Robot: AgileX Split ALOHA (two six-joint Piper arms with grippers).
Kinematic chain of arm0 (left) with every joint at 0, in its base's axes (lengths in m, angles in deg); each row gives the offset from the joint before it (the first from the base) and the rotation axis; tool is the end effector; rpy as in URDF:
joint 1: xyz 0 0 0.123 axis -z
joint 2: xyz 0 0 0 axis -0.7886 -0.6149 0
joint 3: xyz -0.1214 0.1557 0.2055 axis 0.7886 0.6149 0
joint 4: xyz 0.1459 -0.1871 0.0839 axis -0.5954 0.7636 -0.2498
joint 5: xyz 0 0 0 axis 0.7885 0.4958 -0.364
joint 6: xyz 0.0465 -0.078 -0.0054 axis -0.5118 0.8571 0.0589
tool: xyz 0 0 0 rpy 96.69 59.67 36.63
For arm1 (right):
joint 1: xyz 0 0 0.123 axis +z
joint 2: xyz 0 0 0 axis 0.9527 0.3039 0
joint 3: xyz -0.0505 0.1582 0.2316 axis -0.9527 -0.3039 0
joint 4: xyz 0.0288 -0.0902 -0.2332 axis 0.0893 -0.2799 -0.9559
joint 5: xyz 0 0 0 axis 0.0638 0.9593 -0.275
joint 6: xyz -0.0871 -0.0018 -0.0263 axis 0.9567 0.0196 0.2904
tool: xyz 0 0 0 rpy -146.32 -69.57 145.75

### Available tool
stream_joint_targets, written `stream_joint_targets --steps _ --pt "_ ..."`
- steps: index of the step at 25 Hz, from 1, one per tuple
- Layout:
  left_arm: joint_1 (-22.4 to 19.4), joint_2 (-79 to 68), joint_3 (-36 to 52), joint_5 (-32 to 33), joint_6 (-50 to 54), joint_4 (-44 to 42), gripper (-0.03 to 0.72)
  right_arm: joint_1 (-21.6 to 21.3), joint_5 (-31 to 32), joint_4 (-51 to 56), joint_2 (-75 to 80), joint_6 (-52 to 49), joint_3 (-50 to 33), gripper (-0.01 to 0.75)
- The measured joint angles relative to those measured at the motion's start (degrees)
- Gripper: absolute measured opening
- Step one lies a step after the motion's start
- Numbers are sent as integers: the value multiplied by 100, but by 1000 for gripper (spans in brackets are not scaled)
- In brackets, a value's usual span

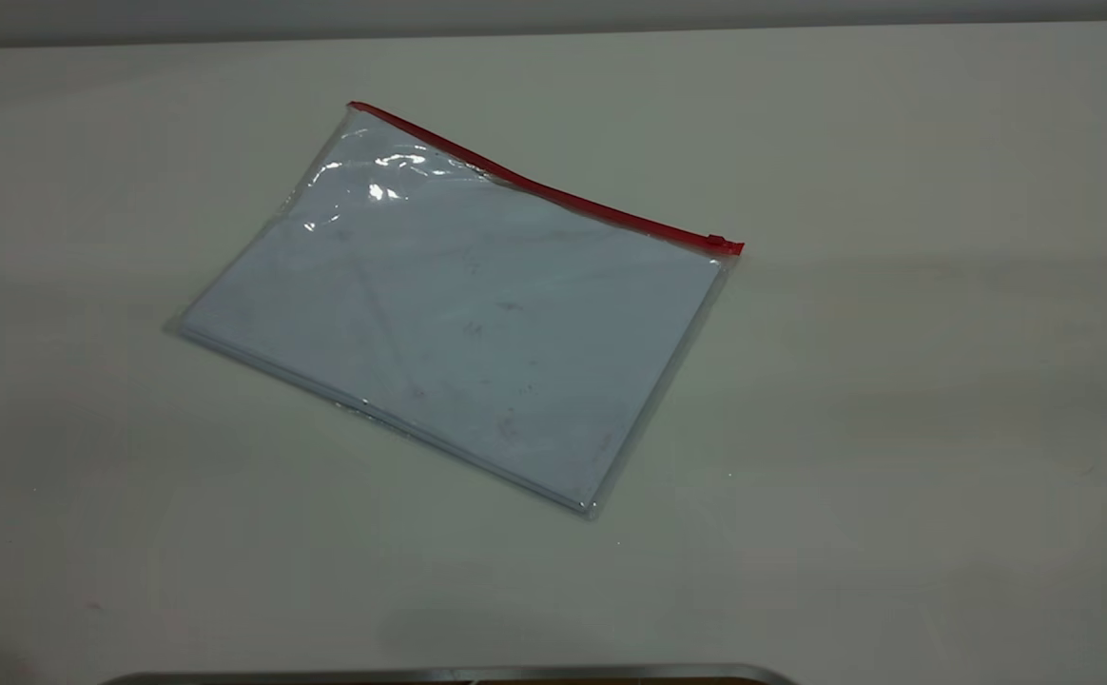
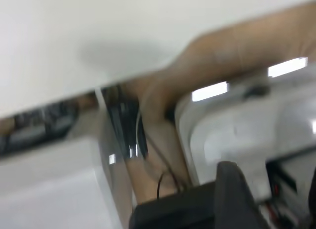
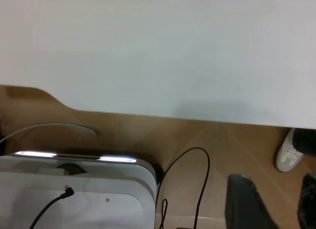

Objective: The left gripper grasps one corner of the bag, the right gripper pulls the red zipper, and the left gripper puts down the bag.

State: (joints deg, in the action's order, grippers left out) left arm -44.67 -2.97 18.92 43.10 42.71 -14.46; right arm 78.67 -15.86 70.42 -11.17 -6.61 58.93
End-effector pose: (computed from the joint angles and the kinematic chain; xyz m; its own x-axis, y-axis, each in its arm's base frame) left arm 0.0943 -0.0230 0.2432 -0.9095 0.2099 -0.3589 0.2530 0.9644 -0.0771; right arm 0.0806 0.0104 0.2448 -0.9084 -0.0650 -0.4131 -0.0849 0.9959 0.0298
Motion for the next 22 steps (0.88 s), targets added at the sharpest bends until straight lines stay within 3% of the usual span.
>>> stream_joint_targets --steps 15,22 --pt "0 4102 0 412 108 261 426 0 0 0 -238 -6 0 306" --pt "0 4220 0 428 108 293 426 0 0 0 -249 -6 0 306"
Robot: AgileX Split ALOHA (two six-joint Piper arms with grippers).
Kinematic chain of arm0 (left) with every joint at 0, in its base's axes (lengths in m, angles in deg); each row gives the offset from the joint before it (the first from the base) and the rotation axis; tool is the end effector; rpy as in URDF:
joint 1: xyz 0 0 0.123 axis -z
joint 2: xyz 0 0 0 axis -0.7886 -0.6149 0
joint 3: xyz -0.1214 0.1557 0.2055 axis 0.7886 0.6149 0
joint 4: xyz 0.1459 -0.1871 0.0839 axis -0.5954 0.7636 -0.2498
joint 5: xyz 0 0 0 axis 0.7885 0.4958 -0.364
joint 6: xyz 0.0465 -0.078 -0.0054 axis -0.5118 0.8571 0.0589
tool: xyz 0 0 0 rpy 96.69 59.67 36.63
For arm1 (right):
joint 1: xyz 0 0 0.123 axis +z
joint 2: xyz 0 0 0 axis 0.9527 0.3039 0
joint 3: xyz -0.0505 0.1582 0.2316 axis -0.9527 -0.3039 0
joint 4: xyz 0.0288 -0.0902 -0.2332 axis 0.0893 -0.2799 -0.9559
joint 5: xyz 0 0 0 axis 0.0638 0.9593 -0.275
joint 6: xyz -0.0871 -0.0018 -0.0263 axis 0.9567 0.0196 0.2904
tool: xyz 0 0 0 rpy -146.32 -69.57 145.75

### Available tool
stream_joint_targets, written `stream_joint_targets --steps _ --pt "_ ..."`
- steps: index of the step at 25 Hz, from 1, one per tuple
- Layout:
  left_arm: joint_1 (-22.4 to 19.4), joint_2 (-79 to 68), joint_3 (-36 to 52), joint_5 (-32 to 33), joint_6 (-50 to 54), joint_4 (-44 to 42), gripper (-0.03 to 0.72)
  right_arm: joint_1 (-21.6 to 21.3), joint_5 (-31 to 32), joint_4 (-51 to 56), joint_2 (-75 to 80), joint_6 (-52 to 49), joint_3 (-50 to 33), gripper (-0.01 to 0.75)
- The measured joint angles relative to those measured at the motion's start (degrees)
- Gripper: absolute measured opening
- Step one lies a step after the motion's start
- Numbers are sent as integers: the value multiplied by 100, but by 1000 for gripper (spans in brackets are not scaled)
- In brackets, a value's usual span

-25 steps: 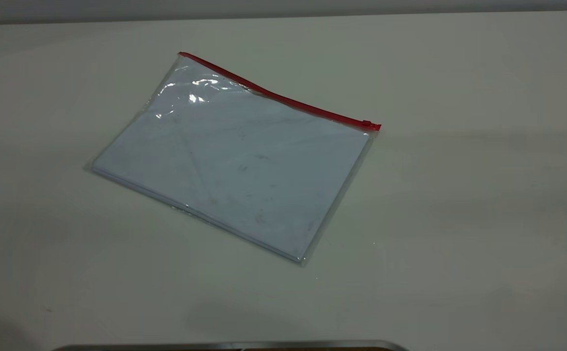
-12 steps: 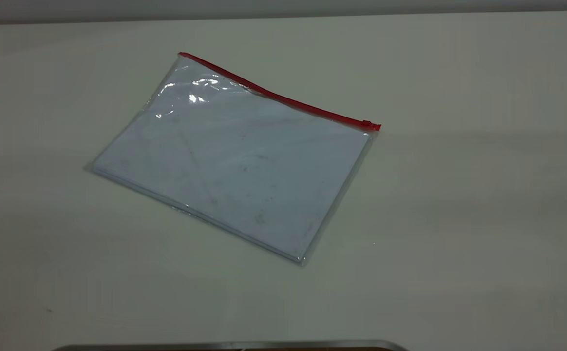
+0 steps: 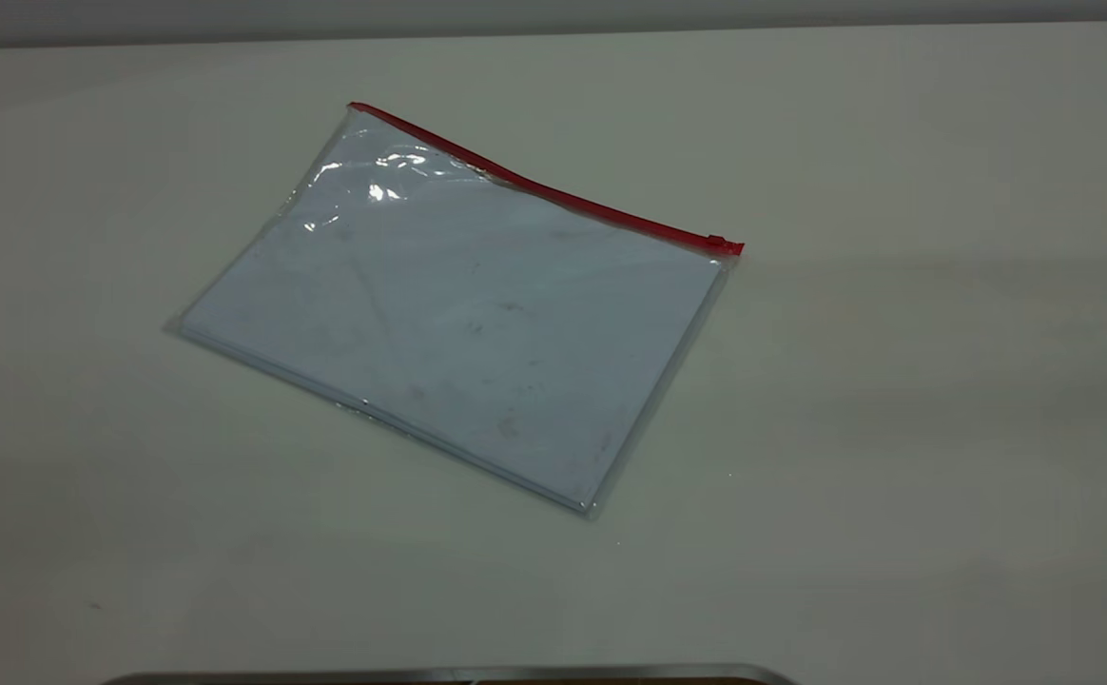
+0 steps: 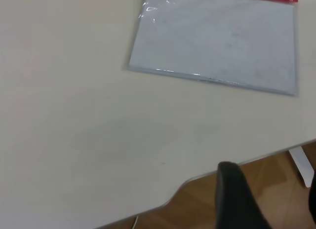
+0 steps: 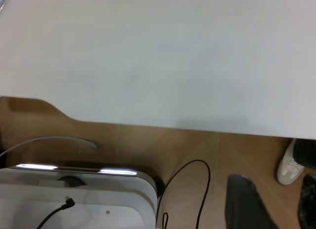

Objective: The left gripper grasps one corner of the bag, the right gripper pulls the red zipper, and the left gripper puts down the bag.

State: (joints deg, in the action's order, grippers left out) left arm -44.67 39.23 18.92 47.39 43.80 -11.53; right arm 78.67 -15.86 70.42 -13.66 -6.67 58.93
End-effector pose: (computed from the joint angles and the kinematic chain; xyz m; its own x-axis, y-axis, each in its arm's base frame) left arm -0.0149 -0.0135 0.2715 -0.4998 0.1256 -0.8570 0.2998 0.9533 -0.0352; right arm 0.0753 0.0098 0.2482 -0.8898 -0.0619 -0.4522 -0.0852 0.9959 0.0314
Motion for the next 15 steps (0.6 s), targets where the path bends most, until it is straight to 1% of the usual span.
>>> stream_joint_targets --steps 5,15 --pt "0 0 0 0 -5 4 426 -27 0 0 -567 0 0 306" --pt "0 -5 0 0 -5 4 426 -34 111 0 -2922 0 0 306"
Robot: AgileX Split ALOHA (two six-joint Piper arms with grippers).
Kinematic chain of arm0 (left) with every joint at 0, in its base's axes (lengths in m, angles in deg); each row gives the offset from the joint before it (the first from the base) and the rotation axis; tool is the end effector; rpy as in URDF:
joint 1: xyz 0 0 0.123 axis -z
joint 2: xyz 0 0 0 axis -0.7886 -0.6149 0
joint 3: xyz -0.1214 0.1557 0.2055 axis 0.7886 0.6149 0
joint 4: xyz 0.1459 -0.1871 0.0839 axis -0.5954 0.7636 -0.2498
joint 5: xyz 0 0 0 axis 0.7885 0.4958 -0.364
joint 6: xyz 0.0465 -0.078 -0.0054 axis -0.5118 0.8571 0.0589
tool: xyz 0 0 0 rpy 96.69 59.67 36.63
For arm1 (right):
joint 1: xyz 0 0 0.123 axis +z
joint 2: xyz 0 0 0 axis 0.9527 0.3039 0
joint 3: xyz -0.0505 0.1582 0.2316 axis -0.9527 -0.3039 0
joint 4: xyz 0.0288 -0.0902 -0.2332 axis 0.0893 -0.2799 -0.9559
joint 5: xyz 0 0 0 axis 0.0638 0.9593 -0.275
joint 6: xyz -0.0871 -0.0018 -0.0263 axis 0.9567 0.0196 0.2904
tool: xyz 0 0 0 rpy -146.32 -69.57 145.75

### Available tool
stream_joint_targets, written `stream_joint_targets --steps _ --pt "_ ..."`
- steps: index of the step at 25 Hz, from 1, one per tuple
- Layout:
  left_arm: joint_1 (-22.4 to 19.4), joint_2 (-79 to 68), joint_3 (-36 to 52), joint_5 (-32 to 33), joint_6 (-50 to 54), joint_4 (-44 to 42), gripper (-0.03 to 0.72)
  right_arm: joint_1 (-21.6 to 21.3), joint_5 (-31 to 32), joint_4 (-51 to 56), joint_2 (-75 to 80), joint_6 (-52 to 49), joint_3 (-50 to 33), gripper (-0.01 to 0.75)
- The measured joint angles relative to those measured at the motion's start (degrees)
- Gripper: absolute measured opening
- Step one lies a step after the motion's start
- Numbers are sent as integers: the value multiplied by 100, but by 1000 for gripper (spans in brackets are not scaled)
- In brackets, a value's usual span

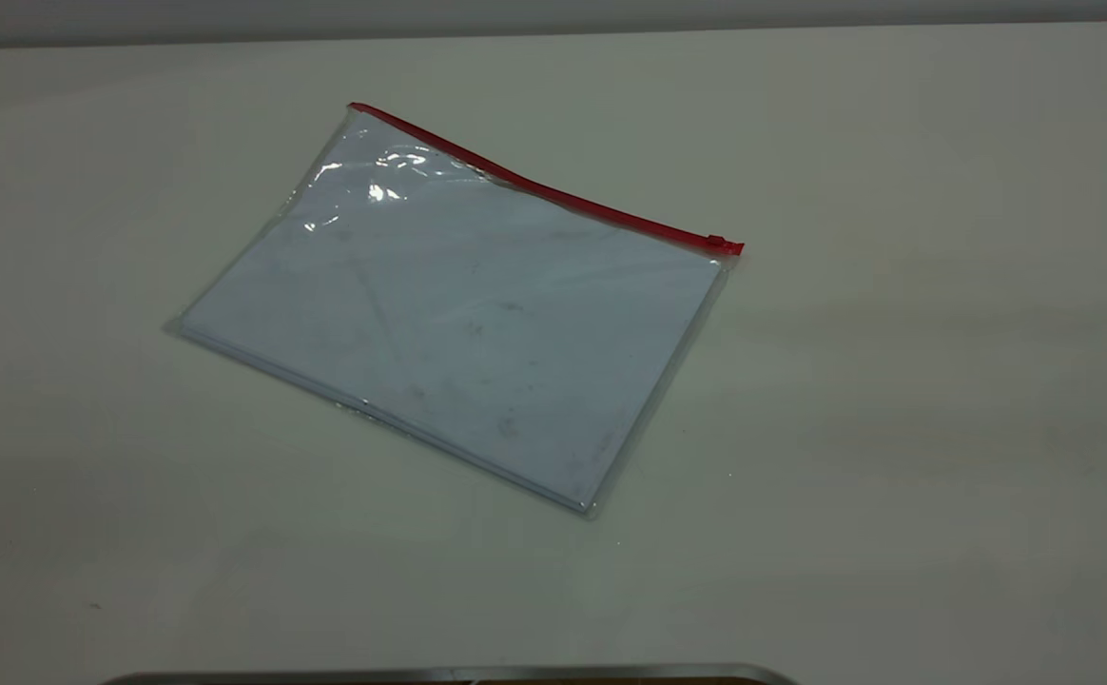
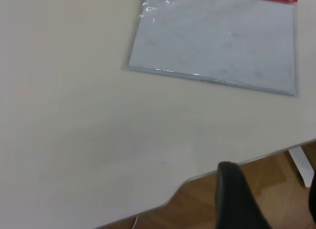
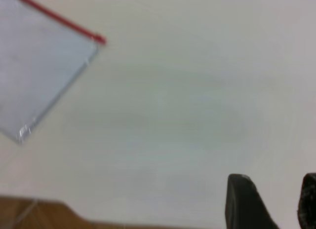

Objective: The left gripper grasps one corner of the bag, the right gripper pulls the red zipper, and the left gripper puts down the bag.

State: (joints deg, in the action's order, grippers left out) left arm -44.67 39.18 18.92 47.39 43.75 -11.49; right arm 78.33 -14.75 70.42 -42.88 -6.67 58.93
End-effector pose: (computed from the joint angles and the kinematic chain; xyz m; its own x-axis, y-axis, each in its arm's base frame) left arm -0.0148 -0.0136 0.2716 -0.5003 0.1262 -0.8566 0.3006 0.9531 -0.0351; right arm 0.0039 0.0019 0.2679 -0.5736 -0.0236 -0.8188 -0.0974 0.9945 0.0396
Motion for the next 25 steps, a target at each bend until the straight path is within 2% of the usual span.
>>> stream_joint_targets --steps 4,25 --pt "0 0 0 0 0 0 426 0 37 0 -458 0 0 306" --pt "0 0 0 0 -10 2 426 0 48 0 -463 -4 0 306"
